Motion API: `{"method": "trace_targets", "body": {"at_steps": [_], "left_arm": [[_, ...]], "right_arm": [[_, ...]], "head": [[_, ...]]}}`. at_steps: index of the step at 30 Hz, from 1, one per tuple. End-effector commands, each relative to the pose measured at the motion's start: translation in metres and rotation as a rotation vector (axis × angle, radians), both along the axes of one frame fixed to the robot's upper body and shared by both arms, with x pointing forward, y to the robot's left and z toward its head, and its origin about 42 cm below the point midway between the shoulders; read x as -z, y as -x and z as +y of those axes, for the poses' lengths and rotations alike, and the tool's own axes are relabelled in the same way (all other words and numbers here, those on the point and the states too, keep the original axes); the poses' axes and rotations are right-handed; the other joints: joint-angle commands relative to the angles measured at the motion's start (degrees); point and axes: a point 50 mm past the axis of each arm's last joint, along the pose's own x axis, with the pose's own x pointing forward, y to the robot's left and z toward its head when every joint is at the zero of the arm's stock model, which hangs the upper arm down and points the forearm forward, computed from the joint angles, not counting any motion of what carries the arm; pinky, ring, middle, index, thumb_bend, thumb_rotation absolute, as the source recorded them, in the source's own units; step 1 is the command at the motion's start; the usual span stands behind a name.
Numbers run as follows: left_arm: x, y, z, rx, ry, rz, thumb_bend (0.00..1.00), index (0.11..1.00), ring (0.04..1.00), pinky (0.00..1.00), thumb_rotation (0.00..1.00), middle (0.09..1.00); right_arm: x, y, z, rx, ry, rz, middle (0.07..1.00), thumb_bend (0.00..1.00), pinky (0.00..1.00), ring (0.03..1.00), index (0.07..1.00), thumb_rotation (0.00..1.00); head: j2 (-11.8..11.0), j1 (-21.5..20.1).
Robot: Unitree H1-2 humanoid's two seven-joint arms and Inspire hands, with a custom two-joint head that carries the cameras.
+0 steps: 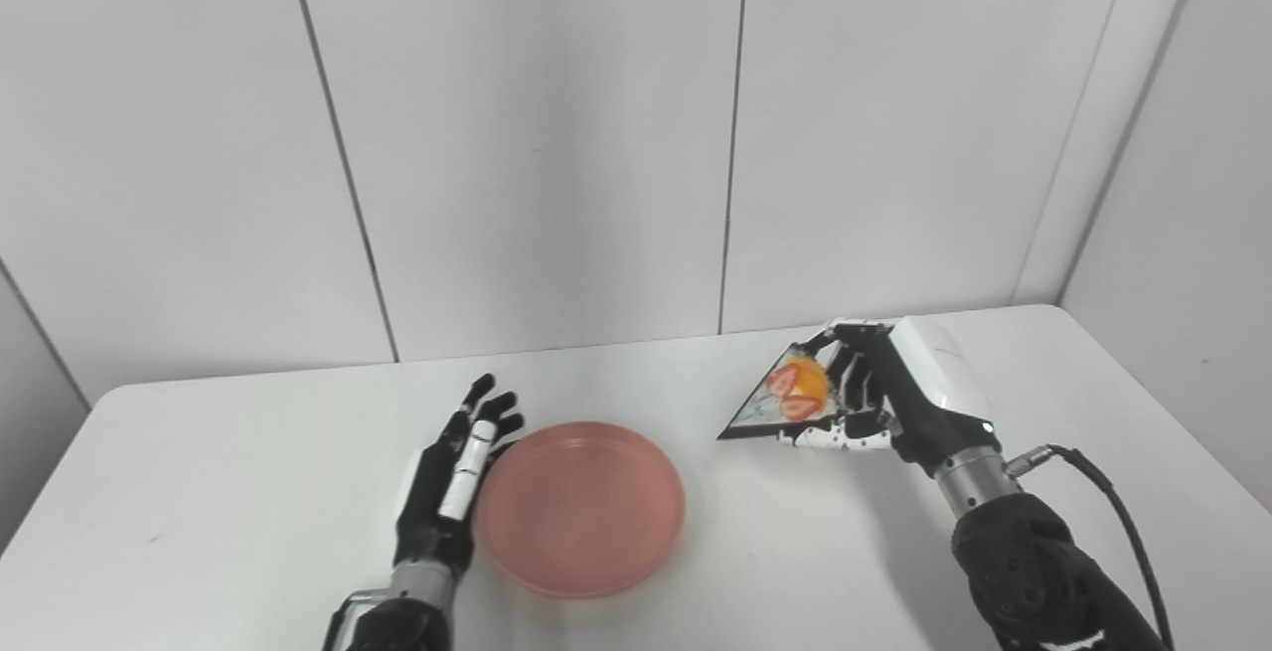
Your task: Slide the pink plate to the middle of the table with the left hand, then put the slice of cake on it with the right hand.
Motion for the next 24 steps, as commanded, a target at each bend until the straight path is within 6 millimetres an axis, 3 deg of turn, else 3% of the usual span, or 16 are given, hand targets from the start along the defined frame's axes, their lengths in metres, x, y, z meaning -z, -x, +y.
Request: {"method": "trace_targets", "body": {"at_steps": [1,12,24], "left_arm": [[0.024,0.014,-0.012,0.004,0.0,0.075,0.62,0.886,0.824,0.75,0.76,0.856],[0.03,0.02,-0.027,-0.006,-0.001,0.078,0.64,0.898,0.812,0.74,0.76,0.844],[0.035,0.029,-0.034,-0.019,-0.02,0.083,0.64,0.891,0.8,0.77,0.77,0.84]], "right_arm": [[-0.02,-0.007,0.014,-0.063,0.022,-0.078,0.362,0.5,0.21,0.273,0.48,0.15],[-0.003,-0.027,0.078,-0.222,0.061,-0.019,0.396,0.5,0.24,0.309,0.48,0.15],[0.018,-0.045,0.112,-0.276,0.103,0.042,0.401,0.5,0.26,0.326,0.482,0.15]], "head": [[0.04,0.86],[-0.2,4.75],[0.12,6.63]]}}
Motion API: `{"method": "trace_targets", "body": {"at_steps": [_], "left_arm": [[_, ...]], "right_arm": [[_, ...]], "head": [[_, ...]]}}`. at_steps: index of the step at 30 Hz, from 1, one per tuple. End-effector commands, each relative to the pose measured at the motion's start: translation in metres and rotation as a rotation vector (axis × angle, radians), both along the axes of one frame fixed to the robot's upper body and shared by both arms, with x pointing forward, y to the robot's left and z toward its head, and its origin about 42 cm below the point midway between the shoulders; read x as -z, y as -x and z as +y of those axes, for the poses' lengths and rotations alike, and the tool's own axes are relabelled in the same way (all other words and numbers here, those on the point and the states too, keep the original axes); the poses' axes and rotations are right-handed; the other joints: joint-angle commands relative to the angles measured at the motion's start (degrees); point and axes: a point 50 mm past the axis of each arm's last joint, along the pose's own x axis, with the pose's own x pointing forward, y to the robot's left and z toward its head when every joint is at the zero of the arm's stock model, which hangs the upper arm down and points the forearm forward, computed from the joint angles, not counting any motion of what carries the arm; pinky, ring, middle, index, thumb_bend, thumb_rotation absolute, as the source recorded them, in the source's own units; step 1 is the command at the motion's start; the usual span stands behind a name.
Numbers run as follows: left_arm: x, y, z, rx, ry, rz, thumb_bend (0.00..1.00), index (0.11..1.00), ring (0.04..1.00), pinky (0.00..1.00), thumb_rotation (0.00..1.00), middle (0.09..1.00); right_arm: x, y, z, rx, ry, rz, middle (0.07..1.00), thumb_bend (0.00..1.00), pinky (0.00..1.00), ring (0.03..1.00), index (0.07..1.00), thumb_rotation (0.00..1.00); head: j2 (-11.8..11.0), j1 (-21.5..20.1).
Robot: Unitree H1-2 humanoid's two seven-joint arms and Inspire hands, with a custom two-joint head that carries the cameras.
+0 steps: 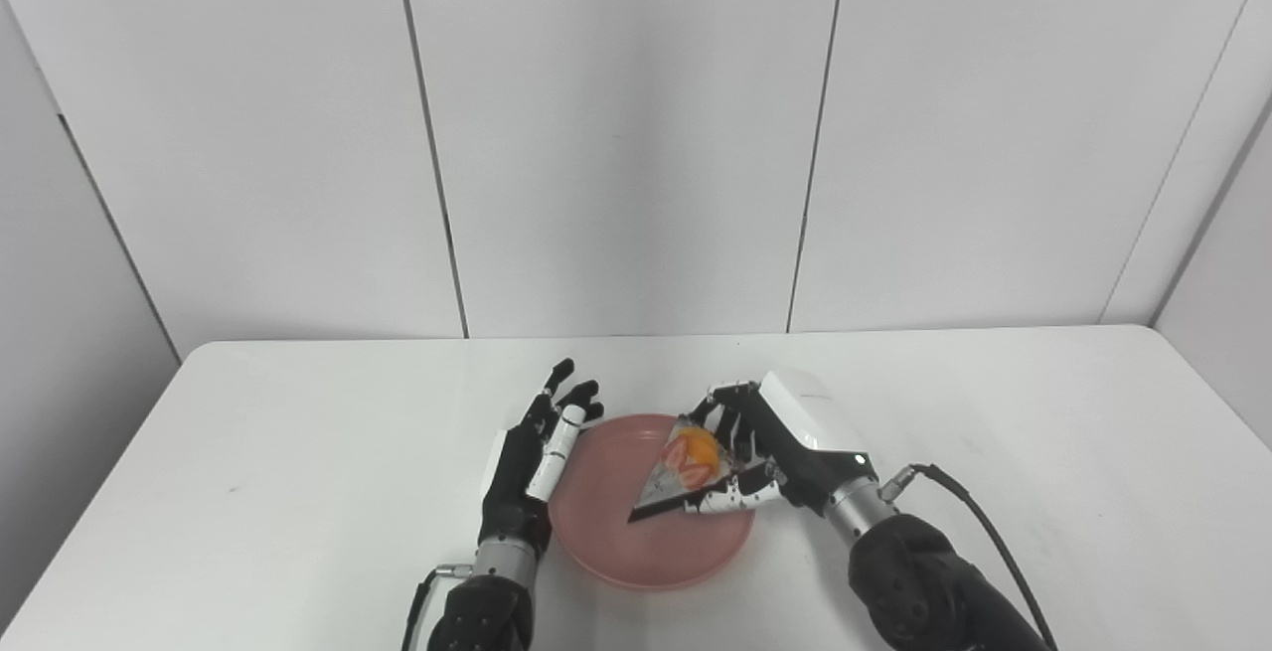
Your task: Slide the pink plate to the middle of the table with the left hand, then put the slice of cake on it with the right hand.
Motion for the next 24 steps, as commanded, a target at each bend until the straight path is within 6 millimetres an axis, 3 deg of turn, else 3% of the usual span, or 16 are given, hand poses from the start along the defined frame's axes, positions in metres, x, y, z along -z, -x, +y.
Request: {"method": "trace_targets", "body": {"at_steps": [1,15,24], "left_arm": [[0.033,0.02,-0.01,0.013,-0.001,0.105,0.65,0.89,0.8,0.77,0.77,0.84],[0.034,0.022,-0.017,0.019,-0.016,0.113,0.65,0.906,0.811,0.82,0.79,0.838],[0.035,0.023,-0.012,0.008,-0.042,0.117,0.65,0.913,0.842,0.86,0.81,0.871]], "right_arm": [[-0.027,-0.008,0.018,-0.057,-0.02,-0.095,0.4,0.5,0.26,0.326,0.482,0.15],[-0.004,-0.034,0.032,-0.093,0.049,-0.048,0.404,0.5,0.27,0.33,0.483,0.16],[0.002,-0.036,0.033,-0.139,0.056,-0.022,0.443,0.51,0.29,0.363,0.489,0.17]], "head": [[0.05,0.11],[0.23,1.48],[0.28,1.14]]}}
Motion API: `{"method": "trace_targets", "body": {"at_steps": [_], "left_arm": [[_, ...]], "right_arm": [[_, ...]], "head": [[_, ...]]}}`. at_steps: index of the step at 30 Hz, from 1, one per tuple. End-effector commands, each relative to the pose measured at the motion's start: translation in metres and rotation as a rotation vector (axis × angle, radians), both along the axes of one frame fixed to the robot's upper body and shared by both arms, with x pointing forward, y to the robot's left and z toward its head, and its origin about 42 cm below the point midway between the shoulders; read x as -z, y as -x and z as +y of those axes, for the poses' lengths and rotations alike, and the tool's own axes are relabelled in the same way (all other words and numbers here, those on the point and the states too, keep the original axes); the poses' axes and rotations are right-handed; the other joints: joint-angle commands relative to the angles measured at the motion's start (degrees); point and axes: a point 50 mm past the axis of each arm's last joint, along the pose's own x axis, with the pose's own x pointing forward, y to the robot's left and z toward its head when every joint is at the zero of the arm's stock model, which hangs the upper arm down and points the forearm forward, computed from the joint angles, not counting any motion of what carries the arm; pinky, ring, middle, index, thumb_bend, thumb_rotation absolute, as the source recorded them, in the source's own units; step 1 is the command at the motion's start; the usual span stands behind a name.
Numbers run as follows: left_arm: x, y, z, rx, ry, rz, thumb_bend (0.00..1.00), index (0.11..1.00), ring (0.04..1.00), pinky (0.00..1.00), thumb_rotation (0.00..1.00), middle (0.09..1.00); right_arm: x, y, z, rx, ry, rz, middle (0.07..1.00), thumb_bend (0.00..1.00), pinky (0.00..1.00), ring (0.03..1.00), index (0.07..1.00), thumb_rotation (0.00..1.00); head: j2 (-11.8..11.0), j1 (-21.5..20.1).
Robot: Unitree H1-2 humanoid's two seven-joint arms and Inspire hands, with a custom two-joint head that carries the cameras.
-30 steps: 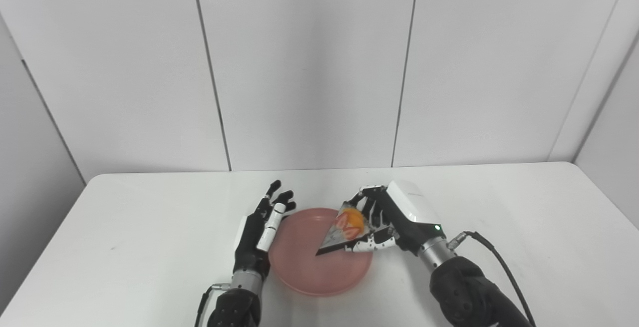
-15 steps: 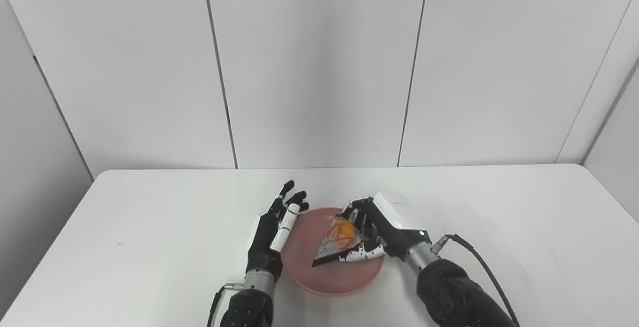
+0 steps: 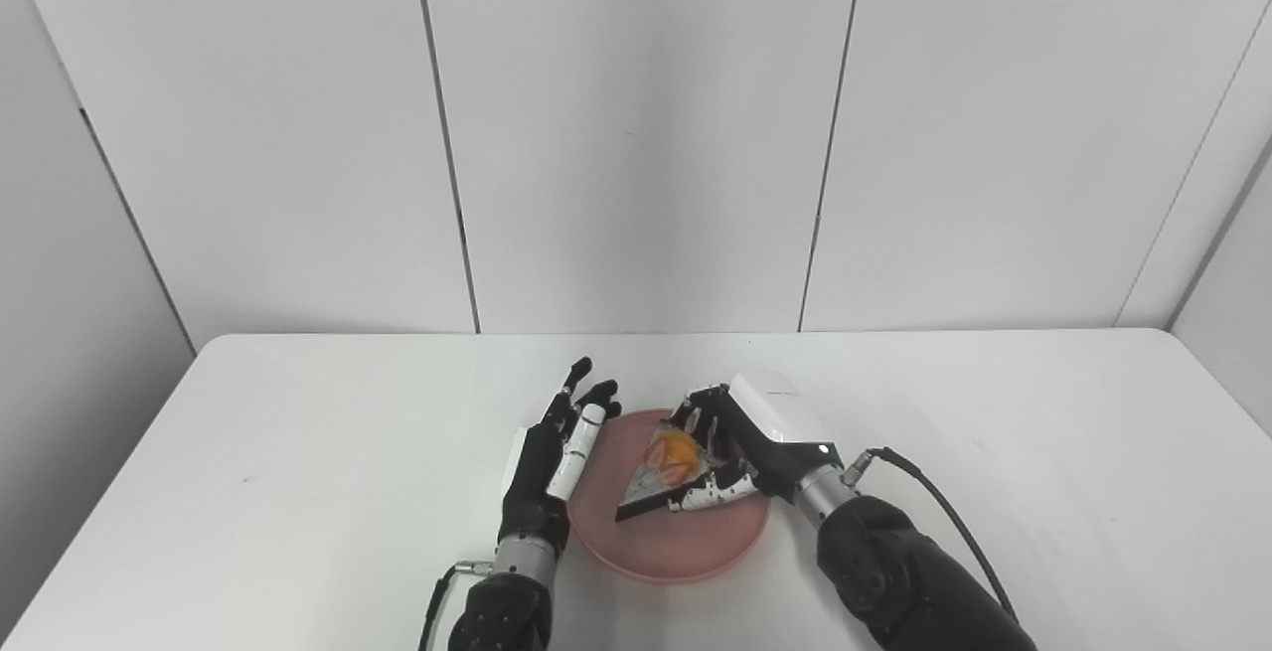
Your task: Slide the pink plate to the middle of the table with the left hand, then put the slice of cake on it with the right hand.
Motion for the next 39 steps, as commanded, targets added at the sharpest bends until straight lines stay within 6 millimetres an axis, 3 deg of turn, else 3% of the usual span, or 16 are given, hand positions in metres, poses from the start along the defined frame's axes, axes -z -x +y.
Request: {"method": "trace_targets", "body": {"at_steps": [1,2,5,7,10,18,22,24,32,39], "left_arm": [[0.032,0.02,-0.008,0.02,-0.011,0.107,0.65,0.913,0.868,0.87,0.81,0.892],[0.033,0.019,-0.008,0.022,-0.004,0.11,0.66,0.911,0.891,0.87,0.81,0.896],[0.033,0.018,-0.008,0.027,0.013,0.116,0.69,0.911,0.876,0.84,0.79,0.853],[0.033,0.018,-0.008,0.03,0.017,0.118,0.69,0.914,0.864,0.81,0.78,0.85],[0.032,0.017,-0.007,0.032,0.027,0.12,0.68,0.918,0.859,0.81,0.77,0.852],[0.032,0.017,-0.003,0.036,0.04,0.118,0.69,0.911,0.846,0.78,0.76,0.844],[0.033,0.017,-0.003,0.033,0.02,0.109,0.67,0.906,0.845,0.81,0.79,0.865],[0.032,0.017,-0.002,0.03,0.023,0.108,0.66,0.905,0.833,0.81,0.79,0.86],[0.032,0.016,0.003,0.014,0.035,0.099,0.66,0.898,0.816,0.78,0.77,0.845],[0.031,0.015,0.006,0.014,0.037,0.097,0.66,0.903,0.815,0.76,0.76,0.845]], "right_arm": [[-0.012,-0.001,0.011,-0.088,0.005,-0.03,0.458,0.68,0.31,0.378,0.535,0.38],[-0.012,-0.001,0.009,-0.096,0.017,-0.03,0.501,0.83,0.35,0.422,0.593,0.55],[-0.011,0.001,0.006,-0.12,0.044,-0.031,0.624,0.97,0.5,0.566,0.687,0.72],[-0.013,0.002,0.004,-0.128,0.054,-0.03,0.707,0.99,0.62,0.674,0.726,0.76],[-0.016,0.005,0.004,-0.137,0.071,-0.041,0.77,1.0,0.69,0.745,0.749,0.78],[-0.026,0.015,-0.001,-0.159,0.056,-0.097,0.815,1.0,0.7,0.793,0.765,0.83],[-0.028,0.023,-0.008,-0.147,-0.007,-0.139,0.806,0.88,0.67,0.779,0.77,0.97],[-0.028,0.027,-0.013,-0.13,-0.059,-0.162,0.802,0.85,0.66,0.772,0.767,0.99],[-0.002,0.034,-0.039,0.026,-0.396,-0.226,0.784,0.76,0.65,0.757,0.767,1.0],[0.014,0.038,-0.047,0.083,-0.511,-0.256,0.788,0.7,0.67,0.751,0.772,1.0]], "head": [[0.01,0.08],[-0.04,0.0],[-0.1,-0.06],[-0.11,-0.11],[-0.05,-0.27],[0.03,-0.38],[0.05,-0.38],[0.02,-0.35],[0.0,-0.34],[-0.05,-0.17]]}}
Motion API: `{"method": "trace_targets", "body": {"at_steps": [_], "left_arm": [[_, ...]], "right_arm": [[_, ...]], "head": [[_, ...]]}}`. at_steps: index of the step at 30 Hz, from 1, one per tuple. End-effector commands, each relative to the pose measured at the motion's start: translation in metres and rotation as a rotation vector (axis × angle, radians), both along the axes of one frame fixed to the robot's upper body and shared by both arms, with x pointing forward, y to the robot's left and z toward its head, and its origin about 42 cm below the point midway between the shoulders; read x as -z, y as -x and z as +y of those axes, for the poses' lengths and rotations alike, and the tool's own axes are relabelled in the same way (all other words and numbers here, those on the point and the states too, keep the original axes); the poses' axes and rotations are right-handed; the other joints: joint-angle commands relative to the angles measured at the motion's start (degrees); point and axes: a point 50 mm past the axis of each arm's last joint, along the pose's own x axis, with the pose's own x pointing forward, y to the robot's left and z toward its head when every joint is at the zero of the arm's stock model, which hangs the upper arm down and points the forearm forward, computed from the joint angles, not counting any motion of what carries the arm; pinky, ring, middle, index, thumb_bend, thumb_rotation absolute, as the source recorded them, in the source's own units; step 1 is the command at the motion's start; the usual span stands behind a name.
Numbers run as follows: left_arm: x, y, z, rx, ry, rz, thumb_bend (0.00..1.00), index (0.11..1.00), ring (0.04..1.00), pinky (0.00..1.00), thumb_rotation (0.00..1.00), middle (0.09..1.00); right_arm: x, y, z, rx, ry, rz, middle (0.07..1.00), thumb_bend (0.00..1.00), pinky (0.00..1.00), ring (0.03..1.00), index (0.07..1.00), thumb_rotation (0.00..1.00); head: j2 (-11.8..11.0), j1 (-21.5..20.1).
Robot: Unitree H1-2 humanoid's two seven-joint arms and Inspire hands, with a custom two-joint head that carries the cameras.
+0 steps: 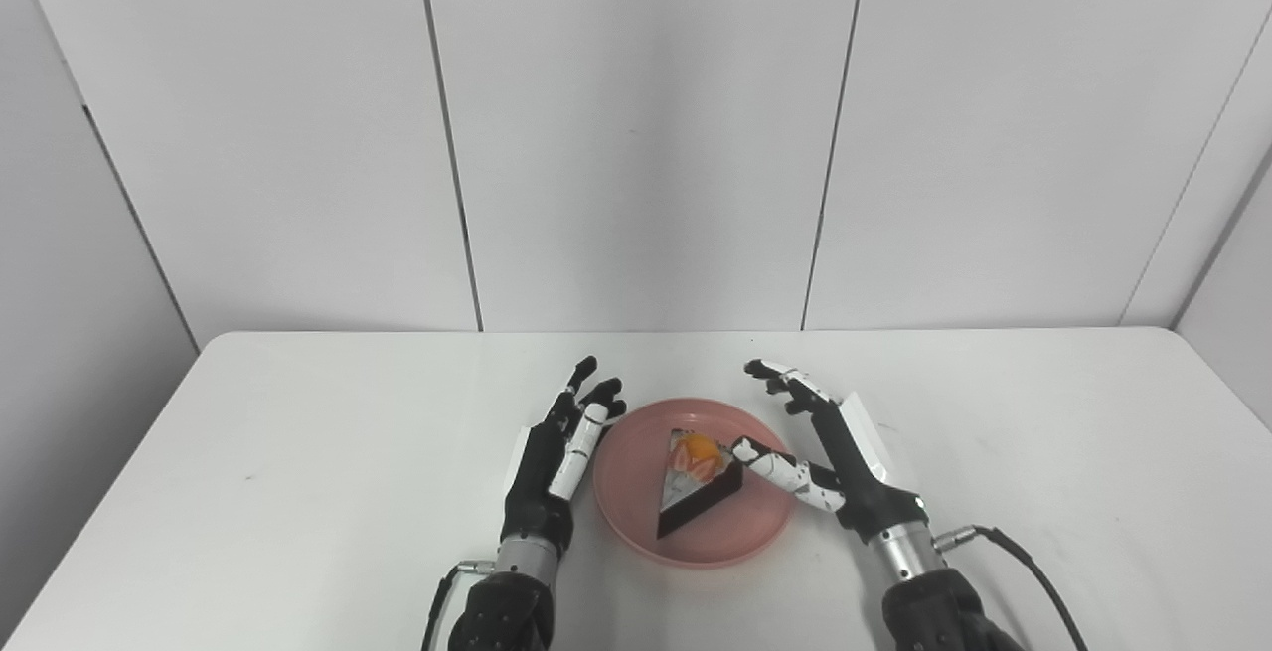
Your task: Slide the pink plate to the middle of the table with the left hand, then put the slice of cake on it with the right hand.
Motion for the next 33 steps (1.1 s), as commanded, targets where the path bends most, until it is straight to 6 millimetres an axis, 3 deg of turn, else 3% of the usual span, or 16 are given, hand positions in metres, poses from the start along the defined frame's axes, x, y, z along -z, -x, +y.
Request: {"method": "trace_targets", "body": {"at_steps": [1,11,13,14,20,25,33], "left_arm": [[0.031,0.015,0.005,-0.001,-0.005,0.093,0.67,0.904,0.815,0.76,0.77,0.848],[0.026,0.019,0.006,-0.104,-0.026,0.027,0.64,0.899,0.859,0.82,0.78,0.885],[0.026,0.021,0.005,-0.137,-0.032,0.012,0.63,0.909,0.881,0.85,0.81,0.911],[0.026,0.022,0.004,-0.149,-0.034,0.006,0.63,0.925,0.922,0.92,0.85,0.943],[0.03,0.029,0.002,-0.198,-0.054,0.003,0.63,0.967,0.994,0.99,0.95,0.995],[0.031,0.031,0.002,-0.2,-0.032,0.02,0.61,0.989,1.0,1.0,0.95,1.0],[0.031,0.034,0.002,-0.197,-0.011,0.017,0.61,1.0,1.0,1.0,0.95,1.0]], "right_arm": [[-0.015,-0.003,0.0,0.009,-0.099,-0.099,0.784,0.69,0.67,0.752,0.768,1.0],[0.024,-0.002,-0.007,0.096,-0.532,0.146,0.827,0.69,0.72,0.79,0.822,1.0],[0.031,0.0,-0.008,0.096,-0.578,0.196,0.841,0.7,0.74,0.809,0.836,1.0],[0.034,0.001,-0.008,0.096,-0.606,0.218,0.844,0.72,0.75,0.815,0.846,1.0],[0.048,0.006,-0.01,0.097,-0.774,0.322,0.858,0.74,0.76,0.825,0.857,1.0],[0.054,0.009,-0.008,0.097,-0.846,0.386,0.873,0.75,0.8,0.846,0.858,1.0],[0.049,0.012,-0.003,0.082,-0.785,0.445,0.887,0.77,0.84,0.869,0.863,1.0]], "head": [[-0.02,0.0],[-0.14,0.21],[-0.1,0.21],[-0.06,0.23],[-0.05,0.23],[-0.18,0.28],[0.15,0.36]]}}
